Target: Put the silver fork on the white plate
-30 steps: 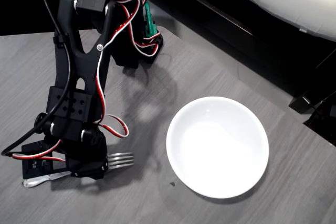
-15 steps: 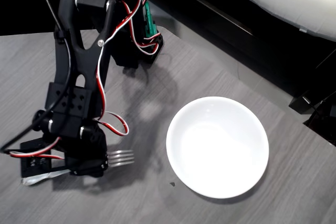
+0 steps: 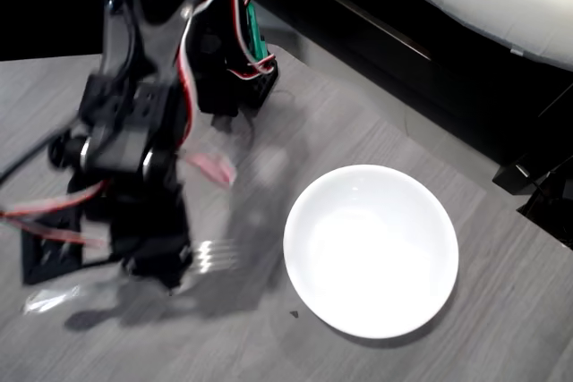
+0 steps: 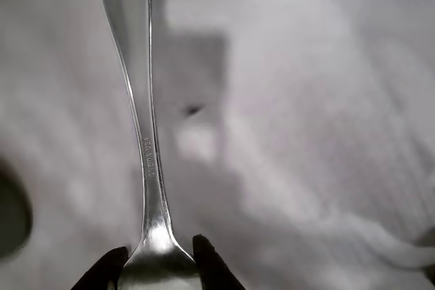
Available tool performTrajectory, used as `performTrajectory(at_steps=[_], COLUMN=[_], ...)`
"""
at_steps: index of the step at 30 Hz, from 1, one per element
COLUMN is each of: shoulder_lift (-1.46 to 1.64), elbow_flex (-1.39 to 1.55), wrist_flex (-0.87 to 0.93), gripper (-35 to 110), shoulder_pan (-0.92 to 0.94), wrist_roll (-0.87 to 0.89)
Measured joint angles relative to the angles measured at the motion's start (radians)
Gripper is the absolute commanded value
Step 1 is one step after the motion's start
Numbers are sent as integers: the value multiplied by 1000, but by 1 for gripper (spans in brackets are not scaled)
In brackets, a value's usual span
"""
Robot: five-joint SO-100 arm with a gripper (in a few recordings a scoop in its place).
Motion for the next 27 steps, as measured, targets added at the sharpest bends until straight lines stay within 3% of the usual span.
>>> performTrajectory(at_steps=[4,9,19,27], shoulder_lift=[52,89,44,-115], elbow_flex=[0,-3,-2,-34], wrist_flex=[49,100,38,-52], gripper=[0,0,0,0], shoulder_pan=[-64,-316,-609,-615], wrist_roll=[46,170,301,301])
